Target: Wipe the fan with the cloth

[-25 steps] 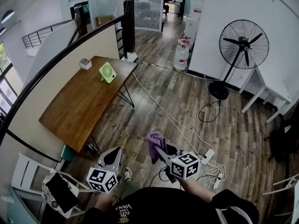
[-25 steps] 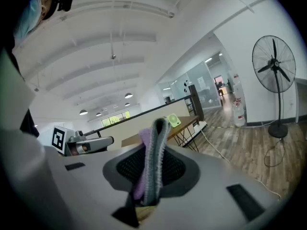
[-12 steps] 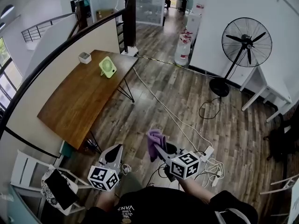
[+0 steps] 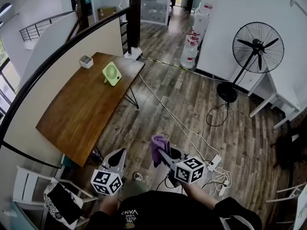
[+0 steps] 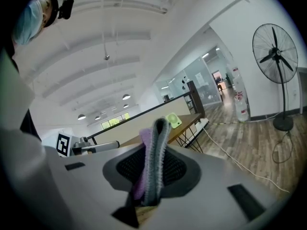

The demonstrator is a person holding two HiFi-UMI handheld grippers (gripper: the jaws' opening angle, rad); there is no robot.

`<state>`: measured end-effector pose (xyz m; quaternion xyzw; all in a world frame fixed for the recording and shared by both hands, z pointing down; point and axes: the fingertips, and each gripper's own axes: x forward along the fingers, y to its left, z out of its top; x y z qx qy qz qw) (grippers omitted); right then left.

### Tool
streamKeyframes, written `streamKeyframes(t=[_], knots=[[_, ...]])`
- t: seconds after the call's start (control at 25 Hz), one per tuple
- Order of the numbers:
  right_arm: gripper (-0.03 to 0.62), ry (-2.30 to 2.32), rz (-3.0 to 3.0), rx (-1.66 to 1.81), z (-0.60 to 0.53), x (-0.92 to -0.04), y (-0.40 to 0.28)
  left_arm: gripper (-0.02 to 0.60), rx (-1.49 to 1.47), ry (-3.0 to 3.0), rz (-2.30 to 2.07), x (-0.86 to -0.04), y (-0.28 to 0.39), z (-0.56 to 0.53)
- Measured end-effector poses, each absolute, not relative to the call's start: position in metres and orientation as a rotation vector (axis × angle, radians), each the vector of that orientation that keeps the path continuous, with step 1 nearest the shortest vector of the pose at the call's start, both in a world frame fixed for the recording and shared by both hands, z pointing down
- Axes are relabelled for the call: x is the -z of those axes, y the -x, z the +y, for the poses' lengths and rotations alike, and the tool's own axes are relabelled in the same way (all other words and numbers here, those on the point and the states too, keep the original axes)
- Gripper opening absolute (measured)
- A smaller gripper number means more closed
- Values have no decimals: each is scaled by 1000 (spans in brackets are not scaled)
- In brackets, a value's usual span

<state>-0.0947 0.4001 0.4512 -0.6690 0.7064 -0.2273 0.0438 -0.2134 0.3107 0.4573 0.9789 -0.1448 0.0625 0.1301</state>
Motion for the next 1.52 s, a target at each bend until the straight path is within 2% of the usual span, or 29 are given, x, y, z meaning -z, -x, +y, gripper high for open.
streamKeyframes(t=[0.4, 0.84, 1.16, 1.52], knots=[[84, 2088, 2111, 670, 304, -439, 70, 11, -206, -2853, -303, -454, 176, 217], [84, 2106, 2073, 752, 256, -456, 53, 11, -248, -2818, -281, -470, 157, 168], [84, 2029, 2177, 777, 218, -468, 3, 11, -250, -2782, -438, -477, 121, 135], [84, 1899, 2392, 786, 187, -468, -83, 11, -211, -2743, -611, -475, 32, 118]])
